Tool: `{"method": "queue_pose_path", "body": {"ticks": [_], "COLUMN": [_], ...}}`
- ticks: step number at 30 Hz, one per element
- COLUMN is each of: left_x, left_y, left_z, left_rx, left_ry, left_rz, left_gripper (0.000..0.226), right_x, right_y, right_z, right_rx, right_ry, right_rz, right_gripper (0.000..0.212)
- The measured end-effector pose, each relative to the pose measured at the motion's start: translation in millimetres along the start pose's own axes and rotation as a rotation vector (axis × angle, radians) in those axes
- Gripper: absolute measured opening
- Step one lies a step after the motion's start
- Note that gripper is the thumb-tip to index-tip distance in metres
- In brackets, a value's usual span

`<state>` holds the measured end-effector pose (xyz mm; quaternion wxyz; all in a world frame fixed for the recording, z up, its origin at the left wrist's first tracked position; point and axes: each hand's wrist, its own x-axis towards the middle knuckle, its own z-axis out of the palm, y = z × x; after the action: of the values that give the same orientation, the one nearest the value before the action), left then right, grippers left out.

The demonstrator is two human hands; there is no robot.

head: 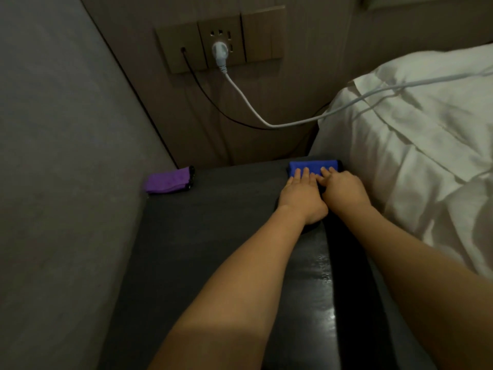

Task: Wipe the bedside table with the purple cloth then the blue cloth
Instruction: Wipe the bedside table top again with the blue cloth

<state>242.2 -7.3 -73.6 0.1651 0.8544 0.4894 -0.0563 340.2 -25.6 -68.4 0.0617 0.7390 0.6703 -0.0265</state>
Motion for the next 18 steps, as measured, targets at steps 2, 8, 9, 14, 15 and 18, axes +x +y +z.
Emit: {"method": "queue_pose_path", "body": {"ticks": [2, 8, 9, 14, 15, 18], "left_x": [-9, -41, -48, -85, -92, -113], "left_y": [-7, -49, -59, -115, -126, -158], "left_z": [-1, 1, 0, -1, -2, -2], "left_rx": [-0.016, -0.005, -0.003, -0.012, -0.013, -0.007], "left_ry": [0.004, 0.024, 0.031, 0.061, 0.066, 0.076], "left_rz": [-0.013, -0.074, -0.088, -0.161, -0.175, -0.210], "left_gripper": [0.076, 0.078, 0.077, 0.076, 0.075, 0.073], "right_x": [-3, -10, -10, -11, -12, -13], "right_y": [-10, -61, -72, -135, -148, -184], "right_z": [-3, 1, 0, 1, 1, 1], "right_rx": [0.001, 0.081, 0.091, 0.147, 0.157, 0.184], "right_ry": [-0.001, -0.007, -0.002, 0.002, -0.007, -0.023], "right_rz": [-0.010, -0.069, -0.088, -0.191, -0.207, -0.267], "right_gripper": [0.049, 0.050, 0.049, 0.049, 0.050, 0.054]}}
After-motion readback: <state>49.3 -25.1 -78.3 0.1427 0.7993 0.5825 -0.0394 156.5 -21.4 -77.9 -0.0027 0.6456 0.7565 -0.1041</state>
